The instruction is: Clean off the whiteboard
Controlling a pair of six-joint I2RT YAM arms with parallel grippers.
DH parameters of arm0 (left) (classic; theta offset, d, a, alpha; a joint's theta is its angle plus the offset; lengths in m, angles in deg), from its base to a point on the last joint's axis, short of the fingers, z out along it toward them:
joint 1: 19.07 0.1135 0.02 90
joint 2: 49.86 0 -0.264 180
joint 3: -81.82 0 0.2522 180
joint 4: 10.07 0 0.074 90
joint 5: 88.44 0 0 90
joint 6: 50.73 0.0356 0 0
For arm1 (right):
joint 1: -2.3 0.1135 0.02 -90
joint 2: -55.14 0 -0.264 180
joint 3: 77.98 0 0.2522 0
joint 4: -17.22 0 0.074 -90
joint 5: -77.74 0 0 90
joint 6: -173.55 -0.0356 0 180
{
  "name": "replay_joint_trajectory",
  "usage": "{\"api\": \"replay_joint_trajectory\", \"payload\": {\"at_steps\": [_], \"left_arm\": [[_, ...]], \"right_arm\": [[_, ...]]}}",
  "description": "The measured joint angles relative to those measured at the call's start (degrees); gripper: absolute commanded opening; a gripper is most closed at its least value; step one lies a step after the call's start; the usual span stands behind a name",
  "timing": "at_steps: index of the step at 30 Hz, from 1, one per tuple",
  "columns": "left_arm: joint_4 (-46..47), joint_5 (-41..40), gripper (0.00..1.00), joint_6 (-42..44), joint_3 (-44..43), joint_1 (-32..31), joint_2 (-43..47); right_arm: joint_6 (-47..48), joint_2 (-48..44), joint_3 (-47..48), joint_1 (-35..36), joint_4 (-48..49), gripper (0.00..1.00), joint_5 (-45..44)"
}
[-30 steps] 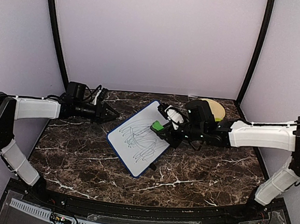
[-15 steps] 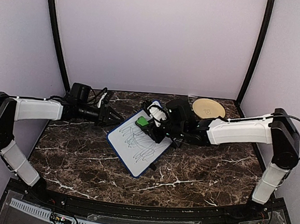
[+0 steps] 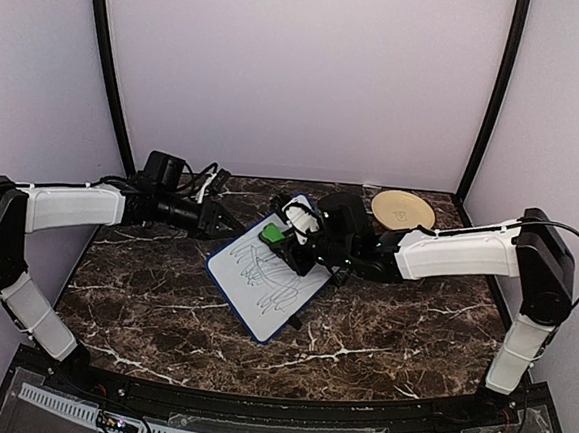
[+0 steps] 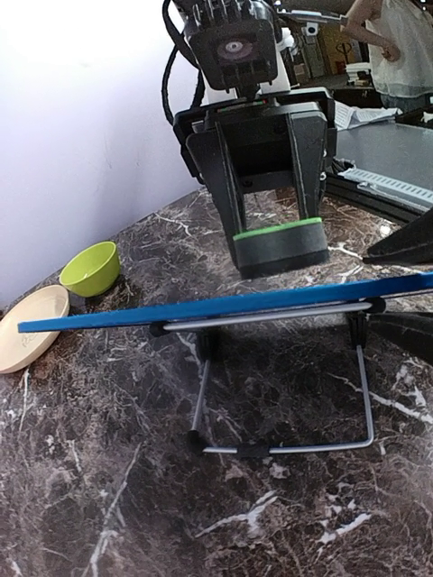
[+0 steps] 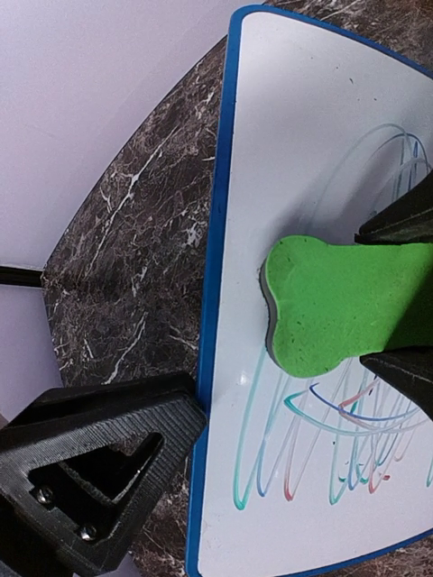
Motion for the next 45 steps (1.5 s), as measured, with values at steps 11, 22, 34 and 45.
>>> {"api": "replay_joint_trajectory", "payload": {"at_steps": [11, 22, 34, 45], "left_arm": [[-2.7, -2.4, 0.17, 1.8, -1.9, -0.9, 0.0], [-4.4, -3.7, 0.02, 2.1, -2.8, -1.6, -0.4], [-8.0, -8.2, 0.00, 1.7, -5.4, -3.5, -0.6], [-9.3, -11.1, 0.00, 1.6, -6.5, -5.2, -0.4]], "right_arm": [[0.2, 2.2, 0.6, 0.0, 0.9, 0.38, 0.0], [0.2, 3.4, 1.4, 0.0, 1.6, 0.44, 0.2], [0.7, 3.4, 1.5, 0.0, 1.9, 0.59, 1.2], [1.0, -0.3, -2.9, -0.8, 3.3, 0.60, 2.8]]}}
